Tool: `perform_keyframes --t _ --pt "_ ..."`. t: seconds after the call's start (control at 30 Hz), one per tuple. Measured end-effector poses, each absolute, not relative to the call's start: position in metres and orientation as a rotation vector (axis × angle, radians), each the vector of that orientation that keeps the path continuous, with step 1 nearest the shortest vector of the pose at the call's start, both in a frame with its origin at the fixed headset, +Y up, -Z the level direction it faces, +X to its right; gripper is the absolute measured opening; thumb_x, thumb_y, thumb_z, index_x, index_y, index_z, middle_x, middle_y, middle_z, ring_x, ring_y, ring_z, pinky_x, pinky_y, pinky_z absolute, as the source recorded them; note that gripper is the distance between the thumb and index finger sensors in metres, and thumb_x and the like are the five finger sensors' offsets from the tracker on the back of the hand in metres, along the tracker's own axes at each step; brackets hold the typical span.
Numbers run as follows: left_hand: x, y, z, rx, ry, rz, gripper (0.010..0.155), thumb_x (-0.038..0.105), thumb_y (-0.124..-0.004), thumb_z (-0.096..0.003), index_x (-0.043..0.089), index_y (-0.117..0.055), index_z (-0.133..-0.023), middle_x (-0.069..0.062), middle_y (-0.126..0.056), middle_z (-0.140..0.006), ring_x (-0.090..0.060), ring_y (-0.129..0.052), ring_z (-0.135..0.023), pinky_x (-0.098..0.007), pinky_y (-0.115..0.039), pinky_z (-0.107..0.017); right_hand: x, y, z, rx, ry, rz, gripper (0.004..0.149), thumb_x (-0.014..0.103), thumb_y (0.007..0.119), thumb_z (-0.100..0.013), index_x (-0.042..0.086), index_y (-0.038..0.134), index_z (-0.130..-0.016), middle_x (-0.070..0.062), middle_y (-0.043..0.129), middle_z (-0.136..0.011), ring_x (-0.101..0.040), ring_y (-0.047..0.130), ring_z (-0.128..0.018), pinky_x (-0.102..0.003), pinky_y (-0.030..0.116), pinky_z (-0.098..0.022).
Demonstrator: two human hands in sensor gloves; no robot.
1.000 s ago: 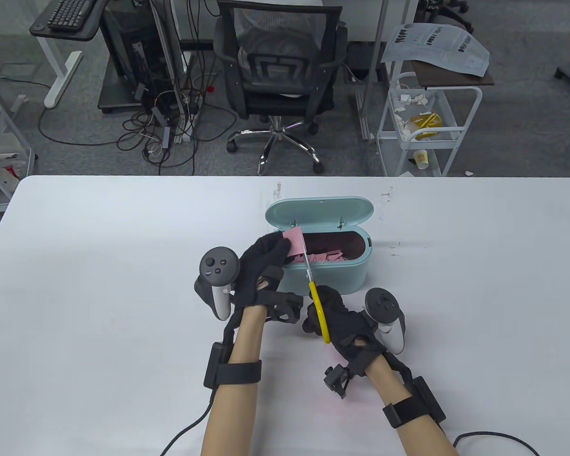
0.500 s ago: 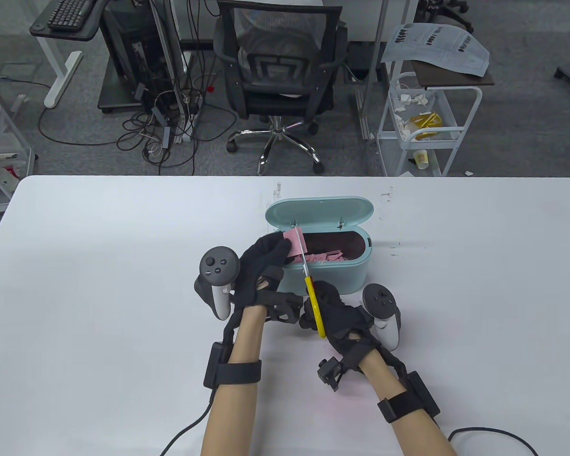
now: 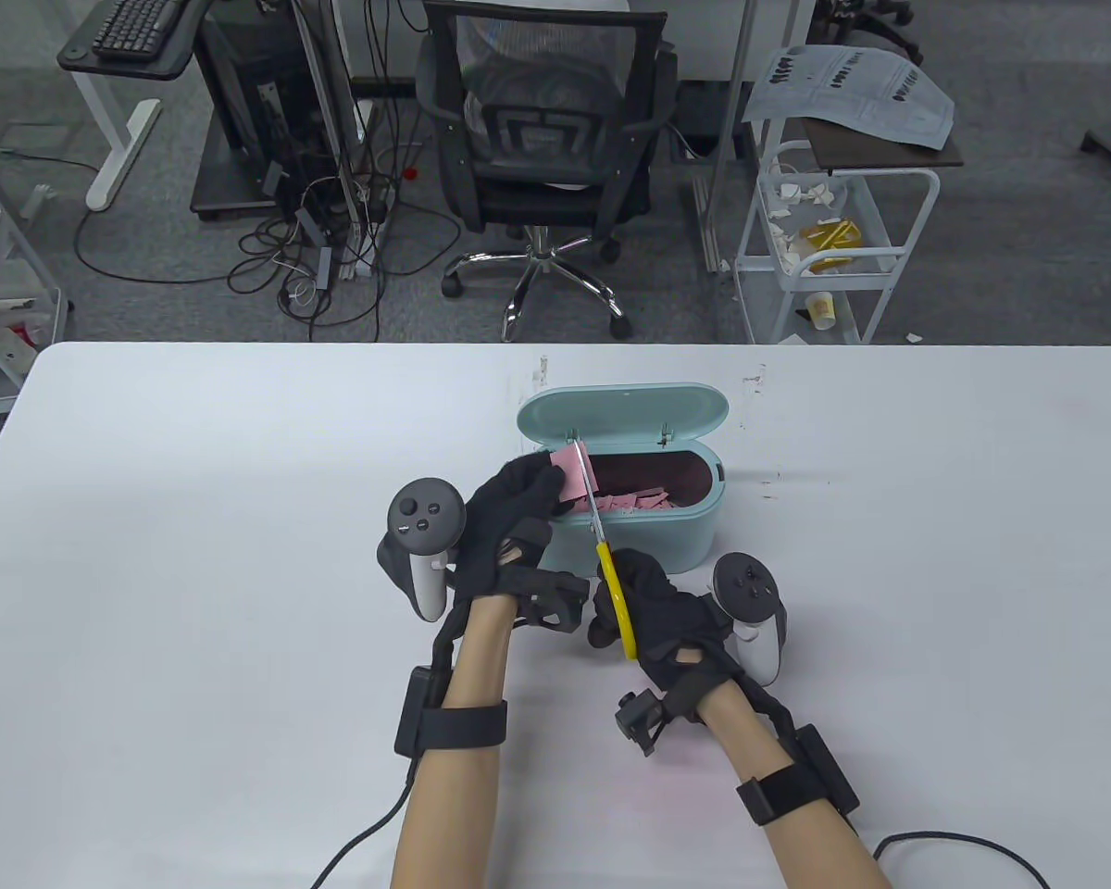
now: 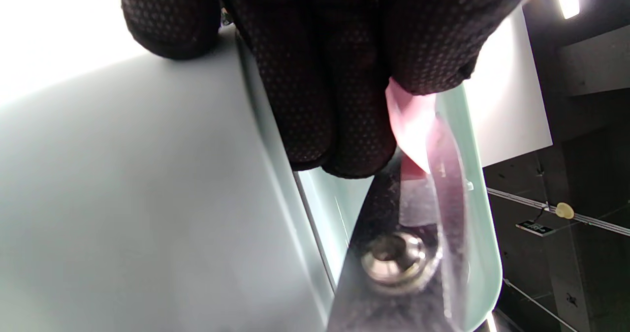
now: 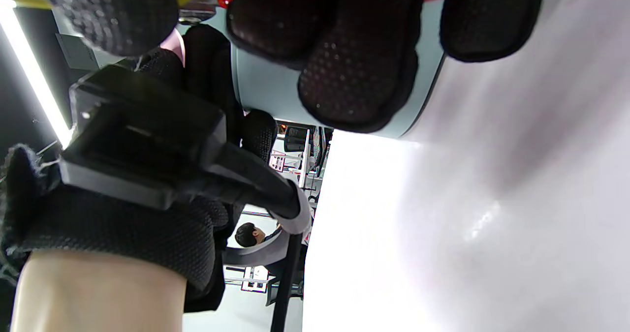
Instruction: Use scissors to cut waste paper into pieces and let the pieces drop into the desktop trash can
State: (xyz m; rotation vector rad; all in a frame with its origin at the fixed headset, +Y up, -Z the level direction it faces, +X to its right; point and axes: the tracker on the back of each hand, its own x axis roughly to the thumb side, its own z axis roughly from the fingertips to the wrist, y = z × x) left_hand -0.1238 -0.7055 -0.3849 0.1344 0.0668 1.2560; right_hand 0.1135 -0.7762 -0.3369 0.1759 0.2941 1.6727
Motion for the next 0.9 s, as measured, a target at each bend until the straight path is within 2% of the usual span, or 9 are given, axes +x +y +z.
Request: perform_keyframes --t 0.17,0.5,0.73,0.83,0.9 --pt "-0.124 -0.706 -0.385 0.13 0.063 1.253 0.036 0.045 -0.083 -0.0478 0.031 -0.094 -0.079 0.008 -0.112 -0.065 -0.011 -0.112 -0.058 -0.045 -0.078 -0.057 0.113 -0.774 -0.339 0.192 0.348 1.622 0.08 0.064 0.069 -0.039 0.016 0.04 -0.097 0.003 0.08 -0.072 -0.027 0.094 -0.055 -0.065 0.063 -0.058" --pt "-0.125 -0.706 -0.386 0.13 0.063 1.245 0.035 0.046 -0.084 -0.0466 0.033 -0.095 -0.078 0.009 -0.112 -0.064 -0.01 -0.113 -0.057 -0.044 -0.079 -0.057 0.112 -0.765 -0.344 0.207 0.346 1.669 0.082 0.068 0.066 -0.04 0.016 0.037 -0.098 0.003 0.078 -0.075 -0.027 0.093 -0.058 -0.065 0.063 -0.058" --pt "-0.125 -0.706 -0.386 0.129 0.061 1.244 0.035 0.046 -0.084 -0.0467 0.033 -0.095 -0.078 0.009 -0.112 -0.064 -0.01 -0.112 -0.058 -0.044 -0.079 -0.057 0.111 -0.765 -0.344 0.188 0.318 1.659 0.082 0.067 0.066 -0.039 0.015 0.04 -0.096 0.004 0.08 -0.073 -0.026 0.094 -0.055 -0.065 0.066 -0.056" --pt "-0.125 -0.706 -0.387 0.13 0.062 1.243 0.035 0.046 -0.085 -0.0467 0.033 -0.095 -0.078 0.009 -0.113 -0.064 -0.01 -0.112 -0.058 -0.044 -0.079 -0.057 0.111 -0.766 -0.343 0.176 0.308 1.648 0.078 0.063 0.068 -0.04 0.014 0.042 -0.095 0.004 0.082 -0.07 -0.025 0.096 -0.051 -0.064 0.067 -0.055" --pt "-0.125 -0.706 -0.387 0.131 0.062 1.236 0.036 0.046 -0.084 -0.0467 0.033 -0.095 -0.078 0.009 -0.112 -0.064 -0.01 -0.113 -0.057 -0.044 -0.079 -0.057 0.112 -0.765 -0.343 0.149 0.271 1.666 0.074 0.059 0.07 -0.039 0.013 0.047 -0.093 0.006 0.086 -0.065 -0.021 0.1 -0.043 -0.059 0.072 -0.054"
